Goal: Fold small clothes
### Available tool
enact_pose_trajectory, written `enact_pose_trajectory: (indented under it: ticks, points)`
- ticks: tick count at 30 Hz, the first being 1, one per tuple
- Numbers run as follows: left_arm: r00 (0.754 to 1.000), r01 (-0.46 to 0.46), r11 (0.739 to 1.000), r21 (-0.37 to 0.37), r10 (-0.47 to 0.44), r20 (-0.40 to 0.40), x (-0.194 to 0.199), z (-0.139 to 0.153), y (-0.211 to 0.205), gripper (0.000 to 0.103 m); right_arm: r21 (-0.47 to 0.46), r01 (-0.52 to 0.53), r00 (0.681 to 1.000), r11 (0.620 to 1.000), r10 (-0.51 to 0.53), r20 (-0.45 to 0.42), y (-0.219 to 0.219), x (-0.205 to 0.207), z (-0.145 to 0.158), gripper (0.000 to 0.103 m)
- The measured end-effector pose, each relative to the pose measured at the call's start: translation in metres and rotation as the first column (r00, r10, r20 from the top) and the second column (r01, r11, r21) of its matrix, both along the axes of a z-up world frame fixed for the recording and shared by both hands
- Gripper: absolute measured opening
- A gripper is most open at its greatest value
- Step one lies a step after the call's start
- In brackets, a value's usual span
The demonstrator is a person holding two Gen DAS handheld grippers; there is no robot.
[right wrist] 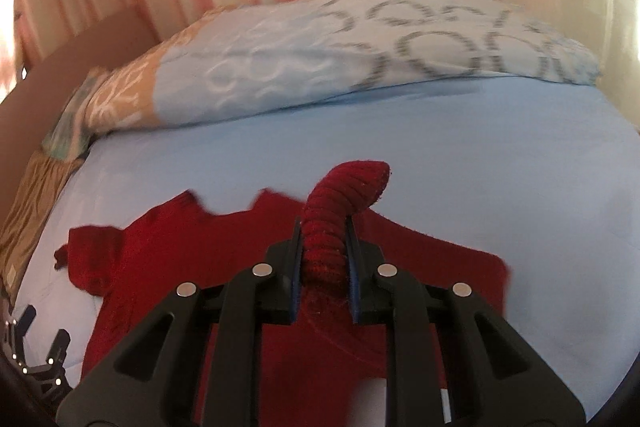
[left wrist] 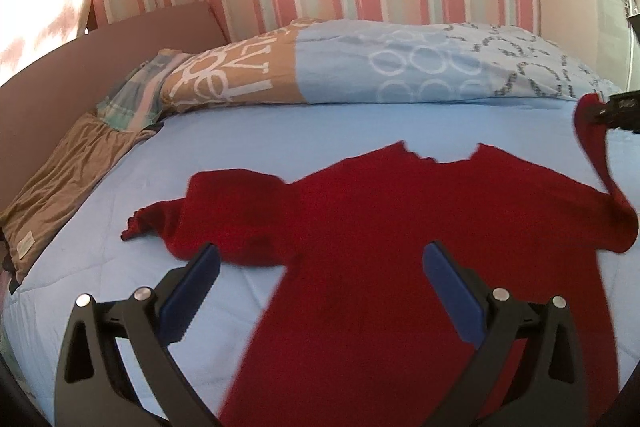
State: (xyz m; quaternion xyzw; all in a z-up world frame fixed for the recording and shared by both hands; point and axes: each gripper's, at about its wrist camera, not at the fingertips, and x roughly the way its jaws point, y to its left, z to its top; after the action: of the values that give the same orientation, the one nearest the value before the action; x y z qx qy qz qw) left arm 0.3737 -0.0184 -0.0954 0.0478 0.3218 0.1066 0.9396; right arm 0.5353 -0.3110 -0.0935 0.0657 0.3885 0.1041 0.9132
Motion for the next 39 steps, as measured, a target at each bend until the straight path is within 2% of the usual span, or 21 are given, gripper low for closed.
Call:
enact_pose_trajectory:
  ticks: [3, 6, 11, 16, 23, 24, 25, 26, 27, 28, 32, 34, 35, 39]
  points:
    - [1.000, -0.013, 1.000, 0.017, 0.013, 0.005, 0.003, -0.002, 0.020, 0.102, -0.018, -0.042, 0.999, 0.999, 0.042, -0.024, 0.053, 0.014, -0.025, 0.018]
    - [1.000, -0.032, 0.999, -0.007, 0.032, 0.000, 0.007, -0.005, 0.044, 0.102, -0.042, -0.076, 0.996, 0.996, 0.074, -0.044, 0.094, 0.024, -0.049, 0.018]
    - [0.999, -0.036, 0.999, -0.010, 0.036, -0.013, 0.013, -0.009, 0.065, 0.102, -0.073, -0.100, 0.993, 0.992, 0.095, -0.073, 0.141, 0.027, -0.079, 0.018]
    - [0.999, -0.045, 0.999, -0.004, 0.045, -0.013, 0.018, -0.014, 0.082, 0.102, -0.105, -0.138, 0.990, 0.985, 0.132, -0.056, 0.173, 0.024, -0.087, 0.018]
    - [0.996, -0.064, 0.998, -0.027, 0.063, -0.056, 0.032, -0.025, 0.096, 0.102, -0.077, -0.222, 0.974, 0.972, 0.218, -0.061, 0.219, 0.021, -0.090, 0.020]
    - [0.996, -0.066, 0.997, -0.034, 0.064, -0.063, 0.037, -0.026, 0.096, 0.102, -0.059, -0.242, 0.969, 0.968, 0.238, -0.070, 0.224, 0.019, -0.092, 0.022]
    - [0.996, -0.065, 0.997, -0.038, 0.062, -0.065, 0.041, -0.027, 0.094, 0.102, -0.038, -0.256, 0.964, 0.966, 0.252, -0.084, 0.225, 0.019, -0.094, 0.032]
    - [0.996, -0.064, 0.997, -0.042, 0.061, -0.067, 0.048, -0.028, 0.092, 0.102, -0.005, -0.271, 0.957, 0.963, 0.268, -0.110, 0.224, 0.019, -0.095, 0.068]
    - [0.996, -0.063, 0.997, -0.044, 0.060, -0.069, 0.055, -0.030, 0.089, 0.102, -0.005, -0.266, 0.958, 0.964, 0.264, -0.110, 0.221, 0.017, -0.093, 0.083]
    - [0.997, -0.052, 0.997, -0.050, 0.049, -0.067, 0.066, -0.031, 0.084, 0.102, -0.017, -0.253, 0.966, 0.967, 0.251, -0.064, 0.212, 0.009, -0.084, 0.092]
    - [0.997, -0.014, 0.999, -0.047, 0.011, -0.076, 0.099, -0.042, 0.063, 0.102, -0.064, -0.197, 0.978, 0.978, 0.200, 0.049, 0.169, -0.015, -0.051, 0.092]
    - [0.995, 0.004, 0.999, -0.036, -0.008, -0.103, 0.116, -0.050, 0.050, 0.102, -0.121, -0.138, 0.984, 0.983, 0.150, 0.098, 0.143, -0.026, -0.040, 0.092]
    - [0.992, 0.020, 0.998, -0.058, -0.027, -0.124, 0.125, -0.056, 0.045, 0.102, -0.139, -0.116, 0.984, 0.984, 0.132, 0.118, 0.128, -0.031, -0.036, 0.092]
    - [0.984, 0.060, 0.993, -0.104, -0.077, -0.160, 0.152, -0.075, 0.025, 0.102, -0.145, -0.058, 0.988, 0.988, 0.077, 0.131, 0.074, -0.043, -0.035, 0.093]
